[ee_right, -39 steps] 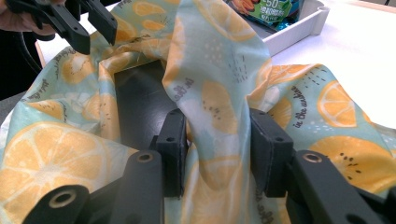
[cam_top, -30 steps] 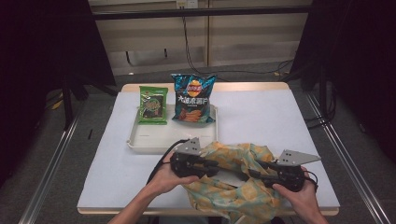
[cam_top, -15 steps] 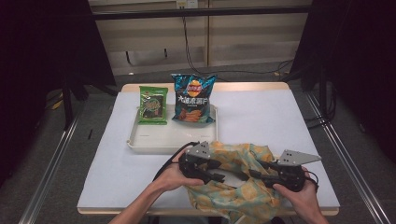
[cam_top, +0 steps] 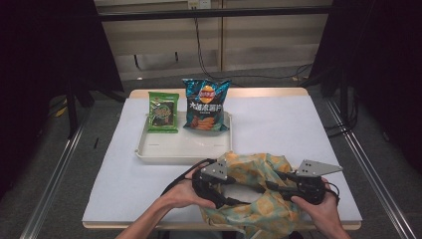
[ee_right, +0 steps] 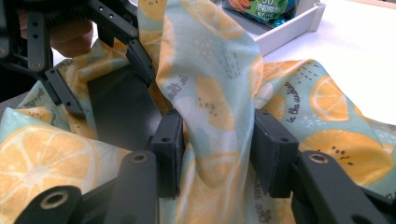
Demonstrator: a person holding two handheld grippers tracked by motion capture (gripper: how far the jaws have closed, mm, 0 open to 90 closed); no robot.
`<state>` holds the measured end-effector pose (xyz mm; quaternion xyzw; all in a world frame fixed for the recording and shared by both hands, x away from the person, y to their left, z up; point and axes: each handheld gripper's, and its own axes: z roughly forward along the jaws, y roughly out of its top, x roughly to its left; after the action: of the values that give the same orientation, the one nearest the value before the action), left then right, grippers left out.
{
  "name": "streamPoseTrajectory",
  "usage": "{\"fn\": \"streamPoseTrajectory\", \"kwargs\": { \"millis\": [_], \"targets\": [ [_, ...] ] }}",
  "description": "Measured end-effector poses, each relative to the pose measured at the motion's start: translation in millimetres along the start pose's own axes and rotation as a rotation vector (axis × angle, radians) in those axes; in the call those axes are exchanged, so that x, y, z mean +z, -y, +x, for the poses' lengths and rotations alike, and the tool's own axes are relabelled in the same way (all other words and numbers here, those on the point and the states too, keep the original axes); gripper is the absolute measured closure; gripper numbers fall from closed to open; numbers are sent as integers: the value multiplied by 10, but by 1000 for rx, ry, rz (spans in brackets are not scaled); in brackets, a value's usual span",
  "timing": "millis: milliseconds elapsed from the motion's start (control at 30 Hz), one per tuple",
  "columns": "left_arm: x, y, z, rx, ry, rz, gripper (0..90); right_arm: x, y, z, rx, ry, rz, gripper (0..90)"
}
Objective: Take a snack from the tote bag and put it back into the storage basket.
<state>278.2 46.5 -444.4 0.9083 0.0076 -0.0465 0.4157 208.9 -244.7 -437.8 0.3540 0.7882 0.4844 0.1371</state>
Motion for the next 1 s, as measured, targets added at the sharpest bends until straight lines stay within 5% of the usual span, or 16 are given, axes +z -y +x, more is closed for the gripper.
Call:
{"fn": "streamPoseTrajectory", "kwargs": {
  "millis": [533,733,1000],
  "targets": [
    [260,-93,-49,114,-24,96,334,16,6,11,-2,1,11,521],
    [313,-100,-66,121,-21,130,357,1,12,14,4,7,15,457],
    [263,-67,-51,56,50,76,430,-98,40,4,19,11,3,421]
  ]
}}
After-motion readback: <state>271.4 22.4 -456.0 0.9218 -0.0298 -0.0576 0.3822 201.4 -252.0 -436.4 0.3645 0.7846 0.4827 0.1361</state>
